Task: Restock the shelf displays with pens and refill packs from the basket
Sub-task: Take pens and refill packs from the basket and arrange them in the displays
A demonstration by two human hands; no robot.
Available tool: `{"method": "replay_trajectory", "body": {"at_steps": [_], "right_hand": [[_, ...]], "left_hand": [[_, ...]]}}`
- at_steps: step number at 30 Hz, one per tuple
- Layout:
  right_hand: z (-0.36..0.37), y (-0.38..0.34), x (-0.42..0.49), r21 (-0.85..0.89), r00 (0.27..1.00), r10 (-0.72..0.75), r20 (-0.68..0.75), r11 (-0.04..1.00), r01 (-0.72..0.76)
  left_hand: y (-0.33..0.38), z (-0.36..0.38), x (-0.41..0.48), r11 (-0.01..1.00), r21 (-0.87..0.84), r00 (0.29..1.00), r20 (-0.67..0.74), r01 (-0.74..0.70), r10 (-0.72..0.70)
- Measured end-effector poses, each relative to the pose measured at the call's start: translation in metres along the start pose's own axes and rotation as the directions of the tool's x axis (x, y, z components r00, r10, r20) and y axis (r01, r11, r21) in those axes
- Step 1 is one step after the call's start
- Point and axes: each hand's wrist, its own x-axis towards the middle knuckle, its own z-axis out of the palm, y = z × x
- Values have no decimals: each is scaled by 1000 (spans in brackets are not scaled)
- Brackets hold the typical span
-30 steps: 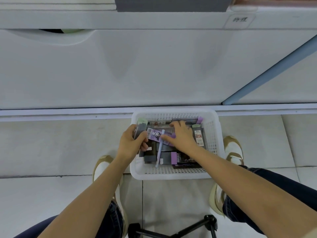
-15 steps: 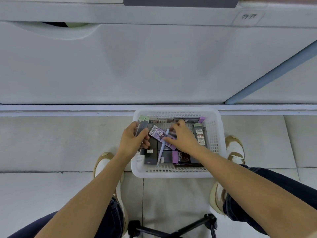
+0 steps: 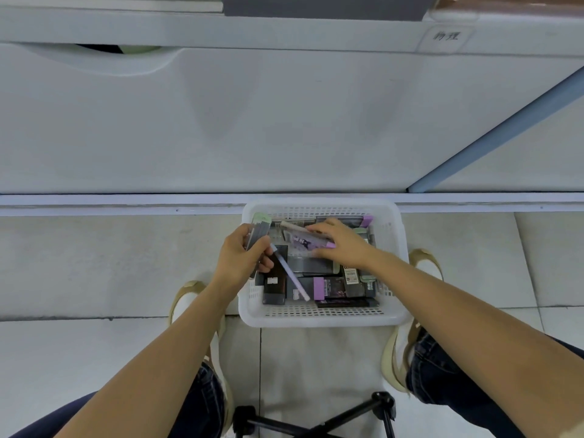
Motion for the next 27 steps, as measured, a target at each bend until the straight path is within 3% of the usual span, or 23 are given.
{"method": "replay_trajectory", "body": {"at_steps": [7,9,13,21,23,27], "right_hand": [[-49,-18,-20,37,982,-25,185,999,18],[-56,-26,-22,72,982,-23,186,997,10],[-62,-38,-33,324,985,-31,167,946,-25],[-60,-54,-45,565,978,-97,184,825,-25],[-63,-48,-48,648,981,-105,166,761,-28],[-68,-44,-55,724,986,-61,156,686,-72]], "left_hand": [[27,8,5,960,222,984,2,-173,177],[35,11,5,946,286,987,74,-155,140],[35,12,-5,925,376,989,147,-55,-1],[45,5,-25,957,264,929,368,-122,17],[48,-2,-28,981,178,939,343,-81,15],[50,-4,-29,1000,3,990,144,-9,8]]}}
